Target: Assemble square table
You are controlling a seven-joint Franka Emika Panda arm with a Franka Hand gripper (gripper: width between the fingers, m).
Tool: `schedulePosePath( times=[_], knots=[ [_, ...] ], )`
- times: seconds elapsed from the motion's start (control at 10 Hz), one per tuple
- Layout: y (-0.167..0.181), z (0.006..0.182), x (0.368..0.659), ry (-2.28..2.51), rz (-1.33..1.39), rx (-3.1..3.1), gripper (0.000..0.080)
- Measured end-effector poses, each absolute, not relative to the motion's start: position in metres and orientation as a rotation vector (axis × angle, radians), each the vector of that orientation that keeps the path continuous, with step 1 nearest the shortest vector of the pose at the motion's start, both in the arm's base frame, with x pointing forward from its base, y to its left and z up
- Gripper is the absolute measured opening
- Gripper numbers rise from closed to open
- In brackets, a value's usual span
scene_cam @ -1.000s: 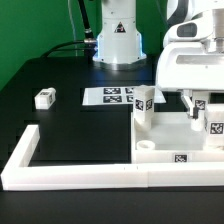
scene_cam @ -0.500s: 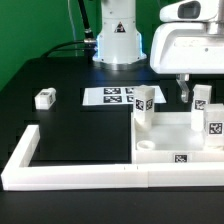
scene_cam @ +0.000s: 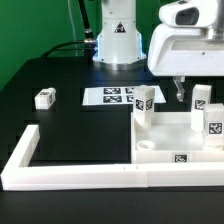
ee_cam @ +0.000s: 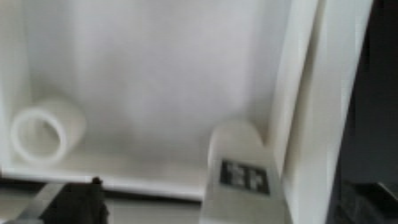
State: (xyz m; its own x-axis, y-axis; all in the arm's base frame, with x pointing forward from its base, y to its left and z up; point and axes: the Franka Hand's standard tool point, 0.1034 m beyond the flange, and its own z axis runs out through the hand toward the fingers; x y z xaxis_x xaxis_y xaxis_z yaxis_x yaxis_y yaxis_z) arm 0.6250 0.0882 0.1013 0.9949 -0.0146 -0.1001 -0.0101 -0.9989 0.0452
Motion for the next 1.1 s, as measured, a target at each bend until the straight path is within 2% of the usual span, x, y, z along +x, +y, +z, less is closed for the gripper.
schedulePosePath(
  times=[0.1,0.5,0.7,0.8,0.9,1.0,1.1],
  knots=[
    [0.087,0.103,0.643,-0.025,-0.144,3.102,0.0648],
    [0.093,0.086,0.654,-0.201,-0.056,3.088,0.0648],
    [0.095,0.083,0.656,-0.247,-0.028,3.088,0.0648],
    [0.094,0.083,0.656,-0.307,-0.027,3.082,0.0513],
    [0.094,0.083,0.656,-0.308,-0.027,3.081,0.0513],
    [0.094,0.083,0.657,-0.401,-0.025,3.072,0.0374],
    [0.094,0.083,0.657,-0.545,-0.021,3.049,0.0295]
  ],
)
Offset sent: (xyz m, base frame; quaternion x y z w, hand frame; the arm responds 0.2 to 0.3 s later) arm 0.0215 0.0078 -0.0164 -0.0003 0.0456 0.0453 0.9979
